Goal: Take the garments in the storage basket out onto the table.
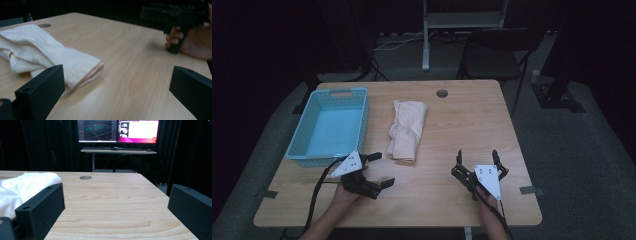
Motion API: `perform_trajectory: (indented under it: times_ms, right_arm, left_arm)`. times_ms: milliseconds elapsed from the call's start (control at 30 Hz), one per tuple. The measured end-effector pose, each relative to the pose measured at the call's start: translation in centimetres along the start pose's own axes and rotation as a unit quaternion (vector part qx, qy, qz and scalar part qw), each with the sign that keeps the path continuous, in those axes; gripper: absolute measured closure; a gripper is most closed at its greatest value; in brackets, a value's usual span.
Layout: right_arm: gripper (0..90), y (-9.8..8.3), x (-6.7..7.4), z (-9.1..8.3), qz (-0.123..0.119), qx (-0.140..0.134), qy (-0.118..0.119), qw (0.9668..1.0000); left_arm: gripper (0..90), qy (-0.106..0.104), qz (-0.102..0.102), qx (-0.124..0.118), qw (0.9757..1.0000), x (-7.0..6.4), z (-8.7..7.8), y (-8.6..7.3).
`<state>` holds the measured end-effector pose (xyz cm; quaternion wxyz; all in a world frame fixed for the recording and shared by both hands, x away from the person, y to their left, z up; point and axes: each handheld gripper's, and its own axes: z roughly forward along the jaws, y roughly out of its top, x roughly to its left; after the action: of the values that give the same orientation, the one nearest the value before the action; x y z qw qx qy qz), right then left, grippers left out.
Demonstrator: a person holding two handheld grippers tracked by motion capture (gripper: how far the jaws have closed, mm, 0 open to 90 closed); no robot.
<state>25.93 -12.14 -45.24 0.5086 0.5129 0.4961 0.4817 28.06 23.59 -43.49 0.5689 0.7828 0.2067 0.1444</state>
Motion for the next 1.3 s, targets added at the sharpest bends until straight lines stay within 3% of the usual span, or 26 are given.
perform_trajectory:
  times_ms: [33,100,167,267,367,433,500,533,567,633,700,833,967,1100,1300]
  right_arm:
    - [0.4,0.0,0.0,0.0,0.0,0.0,0.0,1.0]
    - [0.4,0.0,0.0,0.0,0.0,0.0,0.0,1.0]
    - [0.4,0.0,0.0,0.0,0.0,0.0,0.0,1.0]
    - [0.4,0.0,0.0,0.0,0.0,0.0,-0.001,1.0]
    - [0.4,0.0,0.0,0.0,0.0,0.0,-0.001,1.0]
    - [0.4,0.0,0.0,0.0,0.0,0.0,-0.001,1.0]
    - [0.5,0.0,0.0,0.0,0.0,0.0,-0.001,1.0]
    - [0.4,0.0,0.0,0.0,0.0,0.0,-0.001,1.0]
    - [0.4,0.0,0.0,0.0,0.0,0.0,-0.001,1.0]
    - [0.4,0.0,0.0,0.0,0.0,0.001,-0.001,1.0]
    - [0.4,0.0,0.0,0.0,0.0,0.001,-0.001,1.0]
    - [0.4,0.0,0.0,0.0,0.0,0.001,-0.001,1.0]
    - [0.4,0.0,0.0,0.0,0.0,0.001,-0.001,1.0]
    - [0.4,0.0,0.0,0.0,0.0,0.001,-0.001,1.0]
    - [0.4,0.0,0.0,0.0,0.0,0.001,-0.001,1.0]
  left_arm:
    - [0.0,0.001,0.003,-0.015,0.9999,-0.2,-0.3,-0.3]
    - [0.0,-0.001,0.002,-0.017,0.9999,-0.4,-0.6,-0.4]
    - [0.0,-0.008,0.011,0.009,0.9999,-0.7,-1.2,-0.6]
    - [0.0,-0.005,0.014,-0.012,0.9998,-1.0,-2.1,-1.3]
    - [0.0,-0.007,0.014,0.01,0.9998,-1.0,-3.1,-1.5]
    - [0.0,0.004,0.019,-0.006,0.9998,-1.2,-3.9,-2.0]
    - [0.0,0.004,0.011,-0.01,0.9999,-1.2,-4.4,-2.3]
    - [0.0,0.003,0.008,-0.001,1.0,-1.1,-4.8,-2.3]
    - [0.0,0.015,0.02,0.002,0.9997,-1.3,-5.5,-2.6]
    - [0.0,0.02,0.022,-0.007,0.9995,-1.4,-5.7,-2.8]
    - [0.0,0.032,0.012,-0.016,0.9993,-1.2,-6.5,-3.1]
    - [0.0,0.037,0.004,-0.026,0.999,-1.0,-6.9,-3.3]
    - [0.0,0.055,0.011,-0.01,0.9984,-1.2,-7.1,-3.3]
    - [0.0,0.069,0.011,-0.01,0.9975,-1.2,-7.3,-3.4]
    - [0.0,0.074,0.007,-0.008,0.9972,-1.3,-7.3,-3.4]
